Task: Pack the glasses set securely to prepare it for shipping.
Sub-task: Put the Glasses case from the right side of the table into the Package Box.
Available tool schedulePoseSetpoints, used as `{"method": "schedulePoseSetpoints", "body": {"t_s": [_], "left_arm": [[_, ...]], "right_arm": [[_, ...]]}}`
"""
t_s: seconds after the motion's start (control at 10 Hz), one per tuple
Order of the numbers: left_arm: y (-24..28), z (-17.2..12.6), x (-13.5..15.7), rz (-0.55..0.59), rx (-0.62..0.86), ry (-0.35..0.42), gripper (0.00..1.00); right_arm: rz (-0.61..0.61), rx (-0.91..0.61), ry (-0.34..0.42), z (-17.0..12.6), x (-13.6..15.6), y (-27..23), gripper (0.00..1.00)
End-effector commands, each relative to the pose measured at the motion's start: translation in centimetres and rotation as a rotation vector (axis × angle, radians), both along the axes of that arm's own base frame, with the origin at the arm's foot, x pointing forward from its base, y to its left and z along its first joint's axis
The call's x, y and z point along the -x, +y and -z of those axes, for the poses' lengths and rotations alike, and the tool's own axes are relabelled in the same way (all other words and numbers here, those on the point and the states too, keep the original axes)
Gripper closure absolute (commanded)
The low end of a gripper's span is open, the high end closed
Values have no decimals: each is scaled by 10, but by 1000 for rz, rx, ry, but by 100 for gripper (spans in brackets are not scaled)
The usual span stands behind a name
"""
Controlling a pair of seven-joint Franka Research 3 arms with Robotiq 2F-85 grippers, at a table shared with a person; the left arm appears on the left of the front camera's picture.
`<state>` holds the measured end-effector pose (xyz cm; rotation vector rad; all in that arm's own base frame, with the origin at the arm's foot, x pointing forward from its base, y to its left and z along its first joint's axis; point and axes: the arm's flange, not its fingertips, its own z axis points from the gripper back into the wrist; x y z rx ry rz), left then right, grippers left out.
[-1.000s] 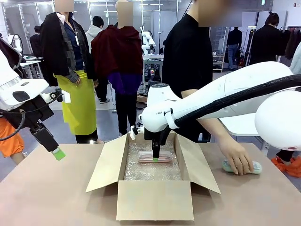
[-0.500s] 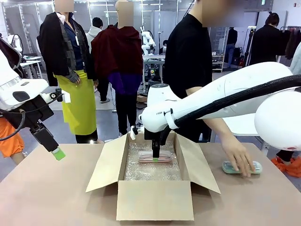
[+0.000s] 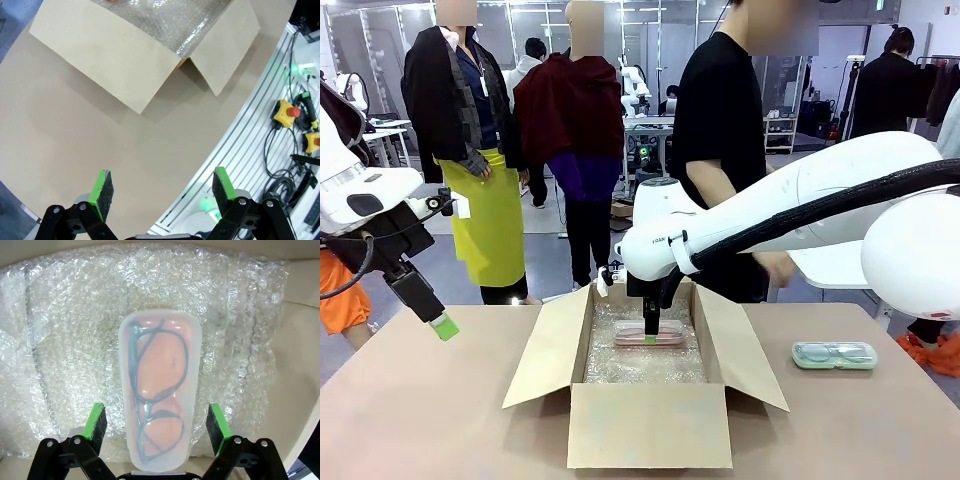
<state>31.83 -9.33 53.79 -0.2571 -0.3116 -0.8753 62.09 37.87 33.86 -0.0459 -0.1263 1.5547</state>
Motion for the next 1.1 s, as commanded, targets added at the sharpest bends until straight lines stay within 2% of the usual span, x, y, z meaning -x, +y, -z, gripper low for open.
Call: {"method": "schedulePoseSetpoints", "body": {"t_s": [0.0,0.3,0.4,0.6,0.7,1.0], "left_arm": [[0,-2,1,-5,14,-2,0],[0,-2,1,-5,14,-2,0],[0,-2,1,-5,14,-2,0],[0,-2,1,-5,14,-2,0],[0,-2,1,-5,14,-2,0],[0,-2,1,-5,14,-2,0]], "right_arm": [[-2,1,-2,-1,1,1,0],[0,0,0,0,0,0,0],[40,-26,-41,-32,15,-1,0],[126,-18,-90,-76,44,-15,0],[159,-62,-75,-92,55,-27,0],[274,-105,-120,-123,67,-64,0]]}}
